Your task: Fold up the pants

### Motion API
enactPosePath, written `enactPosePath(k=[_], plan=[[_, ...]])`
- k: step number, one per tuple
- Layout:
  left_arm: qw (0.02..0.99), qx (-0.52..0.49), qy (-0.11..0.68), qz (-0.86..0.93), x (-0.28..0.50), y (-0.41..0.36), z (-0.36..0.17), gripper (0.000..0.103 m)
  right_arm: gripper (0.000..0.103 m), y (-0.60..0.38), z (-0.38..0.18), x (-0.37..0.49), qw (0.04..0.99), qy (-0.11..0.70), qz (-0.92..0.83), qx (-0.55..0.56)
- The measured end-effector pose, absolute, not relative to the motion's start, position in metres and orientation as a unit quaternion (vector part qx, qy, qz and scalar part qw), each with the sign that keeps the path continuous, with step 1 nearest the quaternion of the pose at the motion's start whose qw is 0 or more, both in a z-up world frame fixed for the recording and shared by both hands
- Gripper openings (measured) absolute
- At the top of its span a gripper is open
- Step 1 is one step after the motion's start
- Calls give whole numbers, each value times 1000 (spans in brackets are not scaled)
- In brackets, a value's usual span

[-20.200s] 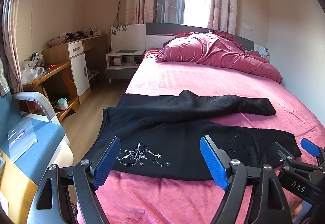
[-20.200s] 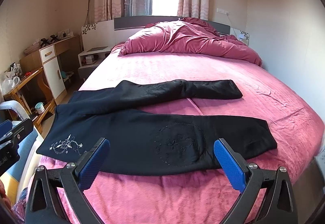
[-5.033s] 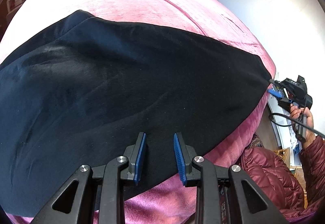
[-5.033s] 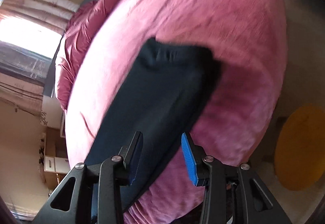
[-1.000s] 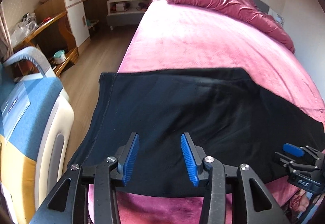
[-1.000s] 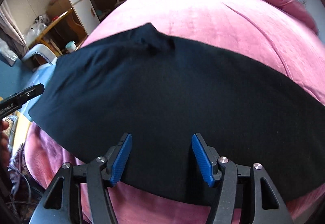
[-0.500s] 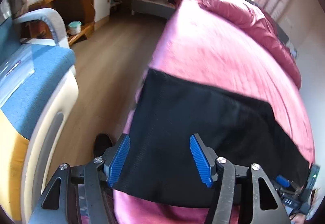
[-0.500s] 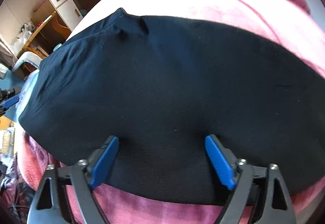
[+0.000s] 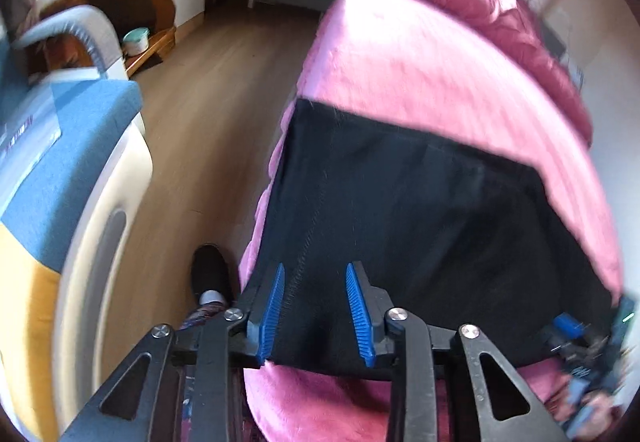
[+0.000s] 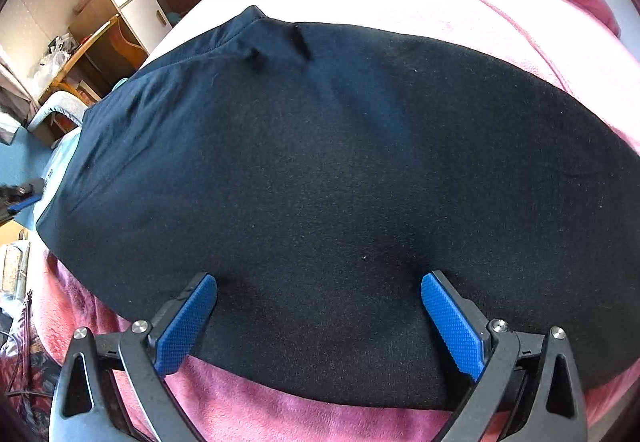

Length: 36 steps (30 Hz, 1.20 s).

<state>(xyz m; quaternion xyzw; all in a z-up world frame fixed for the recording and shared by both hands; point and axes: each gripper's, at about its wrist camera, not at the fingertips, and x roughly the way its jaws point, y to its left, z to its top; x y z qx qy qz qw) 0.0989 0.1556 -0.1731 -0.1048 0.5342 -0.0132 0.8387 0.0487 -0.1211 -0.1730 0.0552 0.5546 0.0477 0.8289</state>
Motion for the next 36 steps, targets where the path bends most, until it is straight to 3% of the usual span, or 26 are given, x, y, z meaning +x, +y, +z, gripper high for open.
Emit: enactPosePath(k=[3,7,18,36], plan=[[837,-57,544,15,106,143,-198,27,103,-118,-175,45,829,555,48,55],[845,-45,532,35,108,137,-192,27,103,-117,-174,44,829,555,46,51],[914,-19,406,-5,78,76,-93,27,103,-115,-176,44,830,553,46,48],[929,56,363,-46,51,14,-60,27,103,-114,-176,43,833,550,46,49]])
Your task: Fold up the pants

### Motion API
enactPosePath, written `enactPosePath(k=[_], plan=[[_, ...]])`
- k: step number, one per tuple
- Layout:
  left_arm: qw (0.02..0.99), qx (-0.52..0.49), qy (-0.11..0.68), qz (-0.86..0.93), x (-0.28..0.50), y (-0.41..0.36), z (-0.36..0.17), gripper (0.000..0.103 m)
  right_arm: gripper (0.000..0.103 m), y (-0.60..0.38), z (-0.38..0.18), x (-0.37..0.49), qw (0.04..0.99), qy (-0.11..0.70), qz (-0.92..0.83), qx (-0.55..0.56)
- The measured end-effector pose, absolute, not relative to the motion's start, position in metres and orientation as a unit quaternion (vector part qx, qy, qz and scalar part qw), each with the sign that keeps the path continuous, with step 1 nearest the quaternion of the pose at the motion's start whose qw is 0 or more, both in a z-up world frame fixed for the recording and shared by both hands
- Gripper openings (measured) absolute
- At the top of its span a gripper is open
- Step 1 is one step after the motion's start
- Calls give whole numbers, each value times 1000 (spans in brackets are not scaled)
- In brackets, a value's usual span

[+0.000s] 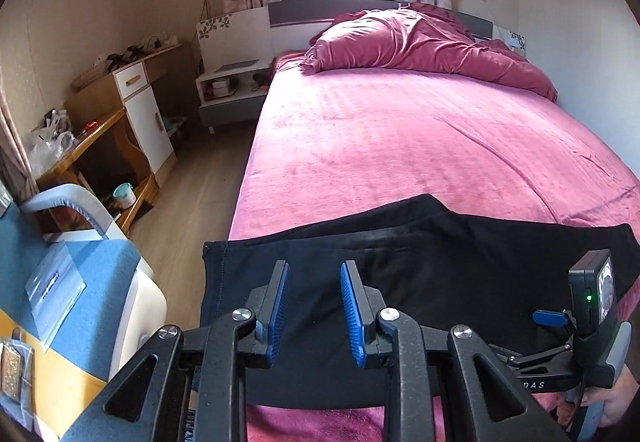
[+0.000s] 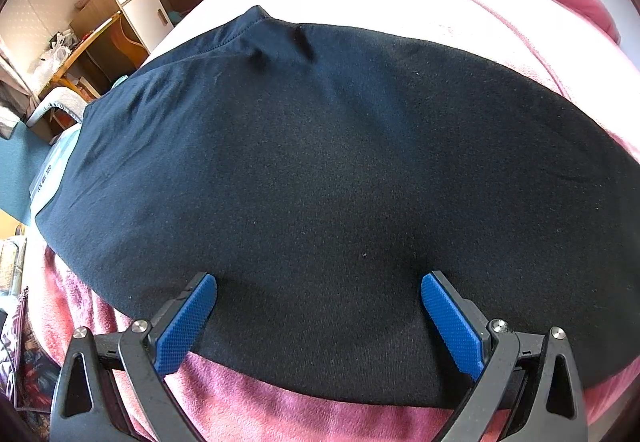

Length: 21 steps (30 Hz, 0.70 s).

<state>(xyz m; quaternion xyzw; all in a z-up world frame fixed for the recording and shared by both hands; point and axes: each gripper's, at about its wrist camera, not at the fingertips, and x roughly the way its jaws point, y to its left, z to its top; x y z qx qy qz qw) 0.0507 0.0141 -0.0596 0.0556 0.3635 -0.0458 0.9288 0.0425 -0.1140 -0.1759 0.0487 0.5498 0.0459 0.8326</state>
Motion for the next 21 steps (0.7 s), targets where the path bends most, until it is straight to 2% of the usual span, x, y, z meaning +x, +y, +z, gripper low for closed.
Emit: enactPosePath(k=[13,17,21], plan=[[934,75,343,-62,41,-3,-49,27,103,-115,-169,43,831,552,47,45],[934,76,342,-66,42,-6,-47,27,96,-124,-158,46,830,554,43,56],[933,78,345,-70,44,-12,-49,27,96,-154,-137,47,835,539,38,101]])
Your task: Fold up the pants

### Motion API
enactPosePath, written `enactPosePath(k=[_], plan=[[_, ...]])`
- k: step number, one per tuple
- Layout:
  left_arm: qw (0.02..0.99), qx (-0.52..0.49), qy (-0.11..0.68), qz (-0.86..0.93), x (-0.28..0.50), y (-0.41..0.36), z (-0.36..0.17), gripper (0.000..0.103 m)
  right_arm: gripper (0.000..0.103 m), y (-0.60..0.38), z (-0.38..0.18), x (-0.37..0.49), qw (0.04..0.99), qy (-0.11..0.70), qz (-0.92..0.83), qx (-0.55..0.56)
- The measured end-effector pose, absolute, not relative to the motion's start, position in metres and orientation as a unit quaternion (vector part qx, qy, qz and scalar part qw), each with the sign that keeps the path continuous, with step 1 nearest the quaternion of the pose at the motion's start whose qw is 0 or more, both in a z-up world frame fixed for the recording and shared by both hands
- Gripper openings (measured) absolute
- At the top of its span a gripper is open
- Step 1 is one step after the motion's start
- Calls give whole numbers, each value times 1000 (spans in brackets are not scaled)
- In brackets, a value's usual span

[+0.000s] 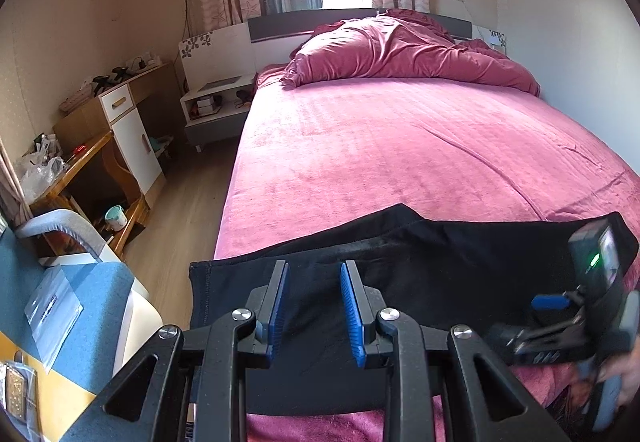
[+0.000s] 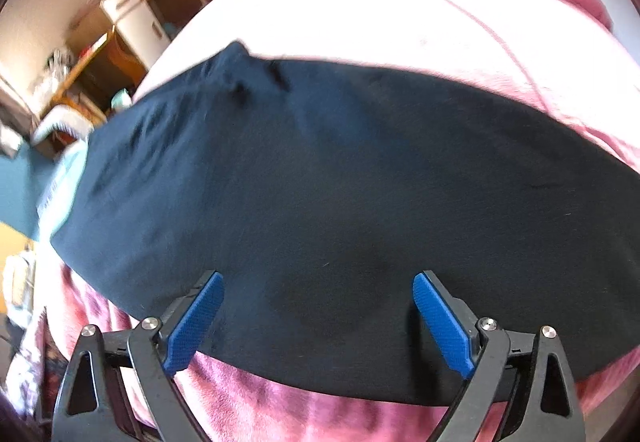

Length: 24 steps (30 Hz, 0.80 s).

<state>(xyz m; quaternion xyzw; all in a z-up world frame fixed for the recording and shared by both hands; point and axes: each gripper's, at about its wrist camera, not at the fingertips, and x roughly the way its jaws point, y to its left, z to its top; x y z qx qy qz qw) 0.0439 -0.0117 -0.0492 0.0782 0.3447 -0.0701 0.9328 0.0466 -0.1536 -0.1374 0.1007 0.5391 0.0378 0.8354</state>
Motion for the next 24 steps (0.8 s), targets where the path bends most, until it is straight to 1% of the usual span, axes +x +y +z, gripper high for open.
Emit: enactPosePath(k=[3,6,8,9,11,13,18,24], plan=[[928,80,353,-85,48,-22,-54,27,95,-181,-124,43,837,529,35,136],[920,83,369,-103,54,-33,-65,27,89,-217,-115,31,834,518,29,185],[910,85,388,-123,61,-45,-79,27,80,-250,-113,17,831,510,15,221],[906,85,394,-129,63,-48,-83,27,78,-266,-113,11,828,506,7,241],[897,85,408,-146,65,-59,-96,27,68,-308,-113,-9,821,492,-21,289],[886,89,423,-169,68,-72,-108,27,62,-345,-114,-30,815,477,-52,324],[864,100,448,-206,69,-98,-133,27,59,-438,-115,-94,796,416,-148,413],[840,90,483,-231,75,-123,-157,28,59,-509,-135,-149,761,349,-224,498]])
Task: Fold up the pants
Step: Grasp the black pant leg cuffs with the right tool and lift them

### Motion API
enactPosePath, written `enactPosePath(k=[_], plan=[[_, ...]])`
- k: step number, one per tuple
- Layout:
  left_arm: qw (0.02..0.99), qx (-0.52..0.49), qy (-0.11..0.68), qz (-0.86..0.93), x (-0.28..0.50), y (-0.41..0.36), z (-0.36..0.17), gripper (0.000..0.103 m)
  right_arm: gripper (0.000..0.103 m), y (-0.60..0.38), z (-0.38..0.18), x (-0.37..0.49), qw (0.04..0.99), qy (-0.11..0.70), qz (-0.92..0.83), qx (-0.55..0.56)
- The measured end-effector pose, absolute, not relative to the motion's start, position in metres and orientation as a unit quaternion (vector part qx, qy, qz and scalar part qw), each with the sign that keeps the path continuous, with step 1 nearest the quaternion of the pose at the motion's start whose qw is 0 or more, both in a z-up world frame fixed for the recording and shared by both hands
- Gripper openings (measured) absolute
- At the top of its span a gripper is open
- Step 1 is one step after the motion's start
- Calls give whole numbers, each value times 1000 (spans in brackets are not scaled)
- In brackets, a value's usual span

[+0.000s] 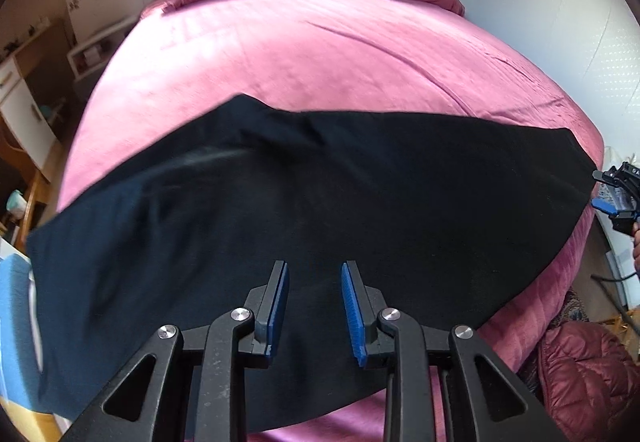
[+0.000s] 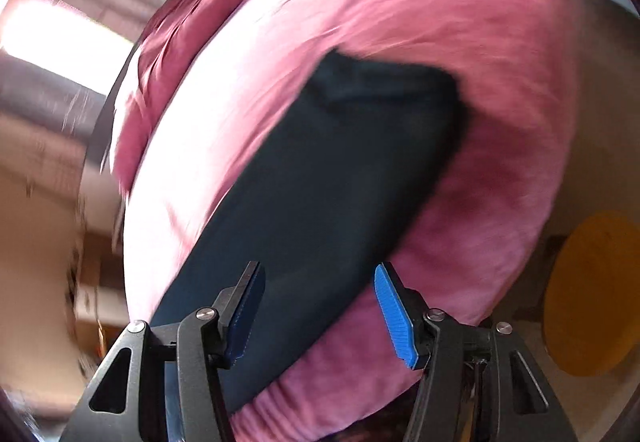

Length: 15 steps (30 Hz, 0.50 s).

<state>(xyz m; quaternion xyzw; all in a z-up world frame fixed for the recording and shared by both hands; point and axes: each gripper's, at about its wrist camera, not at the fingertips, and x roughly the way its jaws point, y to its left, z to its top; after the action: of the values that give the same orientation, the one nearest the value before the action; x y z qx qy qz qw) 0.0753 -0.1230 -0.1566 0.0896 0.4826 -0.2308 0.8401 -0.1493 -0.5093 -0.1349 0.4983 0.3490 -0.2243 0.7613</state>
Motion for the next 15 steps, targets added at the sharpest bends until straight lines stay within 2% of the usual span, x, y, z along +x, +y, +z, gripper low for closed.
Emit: enactPosePath(k=[6,15], plan=[[830,102,499,-228,79,-137,-167,28,54,-549,-156,-173,741,293,-243,554],[823,94,516,-220,86,-147,-179,28,37,-582,-173,-167,739,230,-234,588]])
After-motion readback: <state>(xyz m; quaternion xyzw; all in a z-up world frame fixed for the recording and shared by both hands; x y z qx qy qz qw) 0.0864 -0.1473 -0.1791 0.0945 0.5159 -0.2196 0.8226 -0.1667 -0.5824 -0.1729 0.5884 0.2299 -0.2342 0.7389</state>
